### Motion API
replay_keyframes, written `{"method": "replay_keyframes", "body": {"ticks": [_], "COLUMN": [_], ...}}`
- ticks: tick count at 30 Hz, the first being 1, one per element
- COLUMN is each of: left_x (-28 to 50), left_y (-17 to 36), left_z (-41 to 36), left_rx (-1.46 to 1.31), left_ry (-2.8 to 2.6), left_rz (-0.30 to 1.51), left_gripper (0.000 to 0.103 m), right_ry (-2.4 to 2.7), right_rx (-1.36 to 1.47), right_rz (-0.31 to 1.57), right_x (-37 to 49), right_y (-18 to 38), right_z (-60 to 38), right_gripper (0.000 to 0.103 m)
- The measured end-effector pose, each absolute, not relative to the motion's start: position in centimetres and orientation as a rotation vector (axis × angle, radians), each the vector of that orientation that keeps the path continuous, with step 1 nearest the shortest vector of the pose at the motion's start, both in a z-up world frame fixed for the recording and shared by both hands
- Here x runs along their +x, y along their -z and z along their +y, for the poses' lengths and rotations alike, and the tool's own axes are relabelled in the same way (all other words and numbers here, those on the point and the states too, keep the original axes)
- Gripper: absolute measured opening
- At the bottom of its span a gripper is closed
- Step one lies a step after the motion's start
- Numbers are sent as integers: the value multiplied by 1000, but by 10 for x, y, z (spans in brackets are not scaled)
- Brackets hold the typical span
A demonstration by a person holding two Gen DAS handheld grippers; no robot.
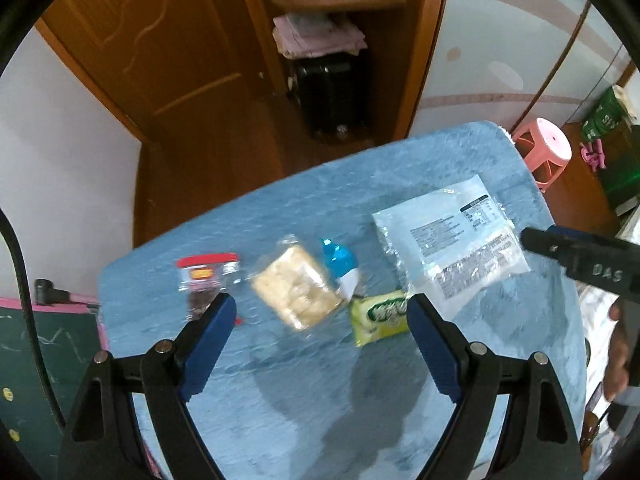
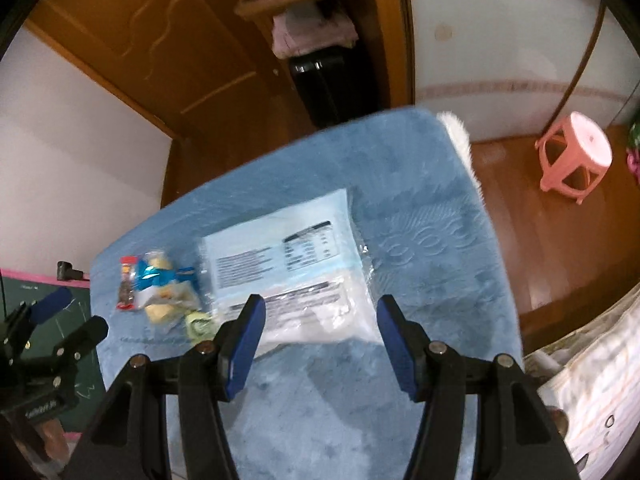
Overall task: Organize snacks
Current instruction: 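Grasp the blue chip packet with left tool while right tool grasps the large clear bag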
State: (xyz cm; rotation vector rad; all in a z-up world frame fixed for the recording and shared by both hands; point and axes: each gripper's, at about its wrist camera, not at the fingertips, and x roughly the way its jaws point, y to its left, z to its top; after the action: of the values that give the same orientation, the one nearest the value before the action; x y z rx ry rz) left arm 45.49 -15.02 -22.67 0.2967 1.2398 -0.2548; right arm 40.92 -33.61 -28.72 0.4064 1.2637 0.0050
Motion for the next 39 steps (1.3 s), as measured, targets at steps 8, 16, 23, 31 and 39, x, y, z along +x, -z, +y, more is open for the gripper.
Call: {"method": "replay_keyframes", "body": {"ticks": [8, 16, 23, 31, 39], "left_x": [480, 492, 487, 444, 359], "left_y": [266, 297, 312, 271, 187], "left_z": [-172, -174, -175, -176, -148], "left_rx": [317, 293, 271, 285, 235], "left_ry": [226, 232, 252, 331, 435], "left_rz": [1272, 1339, 1358, 1280, 1162], "left_gripper": [86, 64, 24, 22, 22], "right_ry": [6, -96, -190, -174, -180], "right_rx": [508, 612, 586, 449, 306], "right_rz": [1323, 1330, 1297, 1217, 1096], "right_x": [420, 414, 400, 366, 287], "right_y": [336, 355, 342, 296, 227], "right_z": [-355, -359, -347, -326, -313], "right_gripper": [59, 51, 14, 8, 8]}}
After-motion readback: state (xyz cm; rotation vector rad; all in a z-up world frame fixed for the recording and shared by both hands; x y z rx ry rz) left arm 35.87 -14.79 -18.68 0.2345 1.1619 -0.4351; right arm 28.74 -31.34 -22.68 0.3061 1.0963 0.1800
